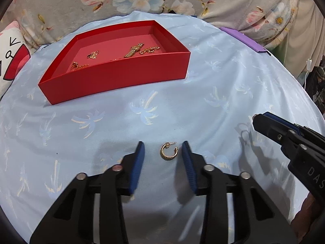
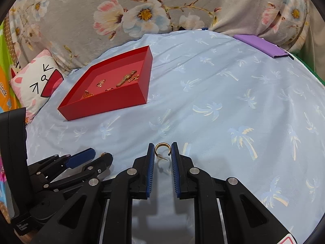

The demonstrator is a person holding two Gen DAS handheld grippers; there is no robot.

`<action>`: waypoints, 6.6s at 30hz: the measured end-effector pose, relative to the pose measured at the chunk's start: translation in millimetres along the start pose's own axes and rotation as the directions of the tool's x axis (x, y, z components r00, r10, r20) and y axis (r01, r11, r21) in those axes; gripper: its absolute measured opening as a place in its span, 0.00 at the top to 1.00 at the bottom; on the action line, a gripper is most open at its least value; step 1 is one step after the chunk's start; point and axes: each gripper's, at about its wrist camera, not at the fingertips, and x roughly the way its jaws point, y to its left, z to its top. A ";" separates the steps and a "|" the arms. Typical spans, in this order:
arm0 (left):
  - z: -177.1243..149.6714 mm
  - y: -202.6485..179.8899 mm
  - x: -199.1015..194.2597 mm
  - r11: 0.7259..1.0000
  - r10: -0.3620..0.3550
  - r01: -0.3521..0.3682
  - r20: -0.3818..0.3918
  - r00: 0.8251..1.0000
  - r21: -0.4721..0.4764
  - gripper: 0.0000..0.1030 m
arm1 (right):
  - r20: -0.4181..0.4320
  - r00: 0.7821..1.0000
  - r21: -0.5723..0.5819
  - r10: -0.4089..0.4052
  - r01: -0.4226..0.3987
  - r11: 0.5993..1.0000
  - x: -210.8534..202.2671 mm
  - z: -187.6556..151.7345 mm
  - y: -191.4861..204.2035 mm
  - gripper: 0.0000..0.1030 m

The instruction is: Organize jewelry

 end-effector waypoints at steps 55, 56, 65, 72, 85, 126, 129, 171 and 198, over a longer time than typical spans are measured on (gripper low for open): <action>145.6 135.2 -9.3 0.980 0.161 -0.140 0.146 0.976 -0.142 0.84 | 0.102 0.981 -0.149 0.166 -0.150 0.977 69.2 151.0 103.9 0.85; 147.7 137.1 -6.0 0.979 0.164 -0.144 0.143 0.976 -0.145 0.84 | 0.103 0.981 -0.151 0.165 -0.149 0.977 72.8 153.5 105.3 0.85; 168.8 145.0 8.7 0.977 0.177 -0.154 0.151 0.973 -0.150 0.84 | 0.106 0.983 -0.163 0.152 -0.134 0.977 97.9 170.0 110.1 0.85; 191.8 150.0 13.4 0.974 0.185 -0.157 0.176 0.967 -0.161 0.84 | 0.120 0.983 -0.148 0.141 -0.123 0.981 109.5 190.0 108.2 0.85; 204.3 158.5 51.7 0.972 0.183 -0.158 0.133 0.974 -0.174 0.84 | 0.038 0.988 -0.134 0.147 -0.141 0.981 159.3 199.1 114.7 0.85; 195.6 159.6 71.4 0.960 0.238 -0.217 0.104 0.966 -0.178 0.74 | 0.050 0.994 -0.167 0.098 -0.089 0.982 164.3 193.0 126.0 0.71; 194.1 157.2 67.9 0.960 0.237 -0.217 0.106 0.966 -0.175 0.74 | 0.051 0.994 -0.169 0.099 -0.089 0.982 158.9 190.4 125.7 0.71; 85.6 99.3 -25.6 0.927 0.363 -0.338 0.170 0.916 -0.162 0.20 | 0.170 0.983 -0.123 -0.064 0.086 0.989 39.3 72.5 99.8 0.30; 48.4 98.7 9.8 0.913 0.394 -0.367 0.146 0.907 -0.180 0.11 | 0.164 0.978 -0.122 -0.127 0.148 0.981 63.1 41.4 92.2 0.30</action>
